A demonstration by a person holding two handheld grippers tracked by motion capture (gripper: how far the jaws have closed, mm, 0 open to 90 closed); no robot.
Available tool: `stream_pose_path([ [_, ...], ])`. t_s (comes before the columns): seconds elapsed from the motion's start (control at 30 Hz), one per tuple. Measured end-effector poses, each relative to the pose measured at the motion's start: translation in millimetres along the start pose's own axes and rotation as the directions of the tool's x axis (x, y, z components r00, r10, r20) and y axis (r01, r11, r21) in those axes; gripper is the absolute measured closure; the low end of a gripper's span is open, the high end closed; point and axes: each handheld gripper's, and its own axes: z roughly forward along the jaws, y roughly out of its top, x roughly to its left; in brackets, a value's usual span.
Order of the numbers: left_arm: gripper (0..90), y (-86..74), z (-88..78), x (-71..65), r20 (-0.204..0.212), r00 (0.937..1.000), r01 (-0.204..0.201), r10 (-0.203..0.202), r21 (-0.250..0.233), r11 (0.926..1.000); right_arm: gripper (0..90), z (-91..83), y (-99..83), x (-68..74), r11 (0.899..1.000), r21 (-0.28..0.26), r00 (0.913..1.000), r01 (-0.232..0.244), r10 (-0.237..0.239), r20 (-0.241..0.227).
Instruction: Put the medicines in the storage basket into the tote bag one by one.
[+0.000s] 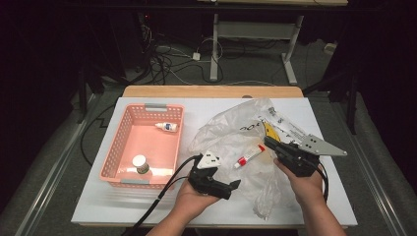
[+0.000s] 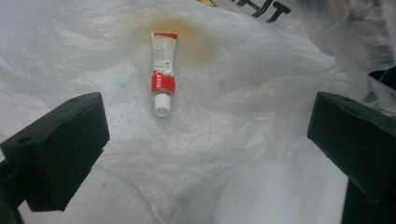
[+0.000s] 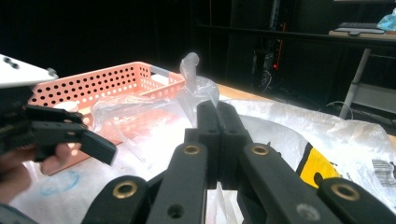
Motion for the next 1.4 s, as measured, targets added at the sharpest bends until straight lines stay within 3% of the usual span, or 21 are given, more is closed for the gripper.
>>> stream_pose_path([
  [0.23,0.0,-5.3,-28.8,-2.3,-0.019,0.9998,-0.007,0.007,-0.012,0.9999,90.0,-4.7,-2.9,-4.5,1.0,-0.002,1.0,-0.004,0.004,0.001],
  [0.63,0.0,-15.9,-58.0,10.0,-0.054,0.9984,0.018,-0.02,-0.04,0.999,90.0,-2.0,-3.2,-2.8,1.0,0.001,1.0,-0.003,0.003,-0.003],
  [0.83,0.0,-20.7,-75.9,18.1,-0.09,0.9954,0.027,-0.032,-0.055,0.9981,90.0,-4.1,-2.4,-4.4,1.0,-0.004,1.0,-0.003,0.003,0.002],
  [1.07,0.0,-26.5,-97.8,32.0,-0.144,0.9883,0.043,-0.051,-0.065,0.997,90.0,-4.5,-2.2,-4.8,1.0,-0.006,1.0,0.0,0.0,0.003],
  [1.4,0.0,-37.9,-118.1,53.5,-0.22,0.9713,0.078,-0.091,-0.065,0.9948,90.0,-5.1,-2.6,-5.4,1.0,-0.003,1.0,0.003,-0.003,0.005],
])
